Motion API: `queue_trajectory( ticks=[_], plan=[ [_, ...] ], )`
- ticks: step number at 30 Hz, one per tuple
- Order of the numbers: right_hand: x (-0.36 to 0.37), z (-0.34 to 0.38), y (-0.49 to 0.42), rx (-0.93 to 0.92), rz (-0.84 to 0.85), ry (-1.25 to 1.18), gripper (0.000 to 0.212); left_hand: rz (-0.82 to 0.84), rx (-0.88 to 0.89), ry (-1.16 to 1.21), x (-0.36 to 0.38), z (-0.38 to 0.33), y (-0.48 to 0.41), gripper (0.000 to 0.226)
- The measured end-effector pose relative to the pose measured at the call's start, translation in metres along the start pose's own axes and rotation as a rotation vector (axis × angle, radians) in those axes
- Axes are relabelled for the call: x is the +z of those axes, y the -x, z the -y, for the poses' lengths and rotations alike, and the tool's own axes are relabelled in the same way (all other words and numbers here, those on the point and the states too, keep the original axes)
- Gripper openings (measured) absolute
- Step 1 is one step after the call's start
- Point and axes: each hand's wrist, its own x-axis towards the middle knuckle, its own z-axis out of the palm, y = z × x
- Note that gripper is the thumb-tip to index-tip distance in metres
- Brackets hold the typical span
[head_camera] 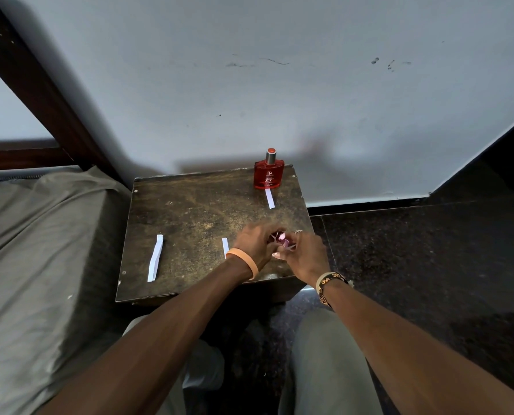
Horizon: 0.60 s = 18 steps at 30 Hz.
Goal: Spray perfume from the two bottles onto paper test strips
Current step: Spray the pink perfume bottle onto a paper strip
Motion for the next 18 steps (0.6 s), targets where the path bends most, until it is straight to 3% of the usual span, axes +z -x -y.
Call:
queue_trajectory(
  ticks=[8, 13, 18],
  plan=[
    [-0.008, 0.009, 0.008, -0.021, -0.011, -0.038, 0.041, 0.027, -0.030, 0.073, -0.012, -0.009, 0.002, 0.035],
    [-0.023, 0.017, 0.018, -0.129, -0.049, -0.036, 0.055, -0.017, -0.055, 0.116, -0.028, -0.019, 0.010, 0.028],
    [-0.035, 0.036, 0.021, -0.218, -0.105, -0.052, 0.051, -0.072, -0.065, 0.069, -0.048, -0.016, 0.017, 0.025]
  ],
)
